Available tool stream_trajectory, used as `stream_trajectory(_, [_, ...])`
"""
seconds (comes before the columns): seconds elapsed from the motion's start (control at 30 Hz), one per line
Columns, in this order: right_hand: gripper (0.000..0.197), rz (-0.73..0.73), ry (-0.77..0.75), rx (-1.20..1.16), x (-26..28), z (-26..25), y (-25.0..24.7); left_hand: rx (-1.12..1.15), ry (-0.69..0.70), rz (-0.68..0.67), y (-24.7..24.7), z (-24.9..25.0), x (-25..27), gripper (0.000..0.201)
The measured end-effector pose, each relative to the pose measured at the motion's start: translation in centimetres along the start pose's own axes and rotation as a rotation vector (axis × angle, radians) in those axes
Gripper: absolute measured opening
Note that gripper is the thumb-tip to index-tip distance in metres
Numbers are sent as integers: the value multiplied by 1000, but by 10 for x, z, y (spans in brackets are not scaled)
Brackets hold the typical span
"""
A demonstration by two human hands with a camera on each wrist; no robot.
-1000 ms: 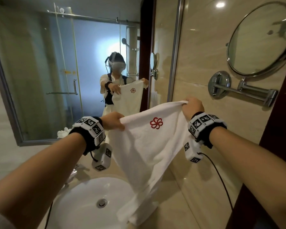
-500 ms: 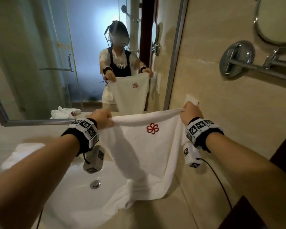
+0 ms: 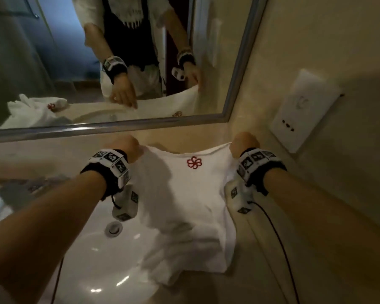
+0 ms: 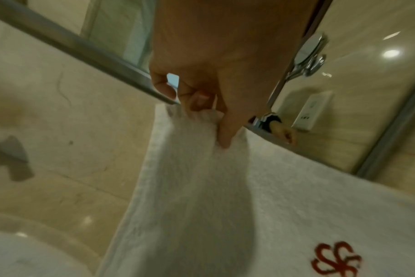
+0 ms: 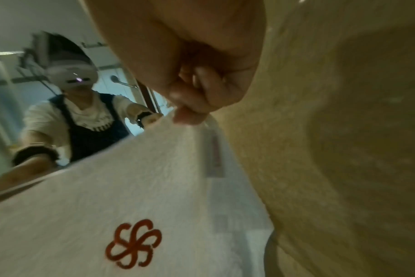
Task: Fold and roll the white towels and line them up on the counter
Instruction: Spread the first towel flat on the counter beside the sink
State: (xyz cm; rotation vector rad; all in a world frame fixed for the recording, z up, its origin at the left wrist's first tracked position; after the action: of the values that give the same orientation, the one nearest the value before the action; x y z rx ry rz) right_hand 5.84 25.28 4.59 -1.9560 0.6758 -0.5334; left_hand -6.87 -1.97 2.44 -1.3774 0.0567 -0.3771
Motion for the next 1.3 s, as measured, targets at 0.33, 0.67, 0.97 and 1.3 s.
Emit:
stream_trajectory(0.33, [34,-36,194,-463,-77,13,93,203,-132,-94,73,-18,-73,27])
stream_trajectory(0.67, [36,-299,192,-366,-71,45,136,203,-192,-132,100,-21,-66,37])
stream_trajectory(0.97, [27,-362,241,-279,-3,81,117,228,-265,-108,90,-24,20,47])
stream_trajectory(1.3, [18,-569,-70,-247,130,76,114,271,-270,-88,120,-30,137,43])
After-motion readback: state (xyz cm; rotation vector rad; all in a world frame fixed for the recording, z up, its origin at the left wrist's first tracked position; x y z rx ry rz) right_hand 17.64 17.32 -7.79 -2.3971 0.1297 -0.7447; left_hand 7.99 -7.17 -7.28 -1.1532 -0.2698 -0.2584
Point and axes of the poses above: each hand's wrist, its own x-axis away from the middle knuckle, its own y-axis out of the palm, z = x × y, the point moved 1 cm from there along -x, towards the middle knuckle, and after that the axes turned 6 degrees about -x, right-handed, at the moved point
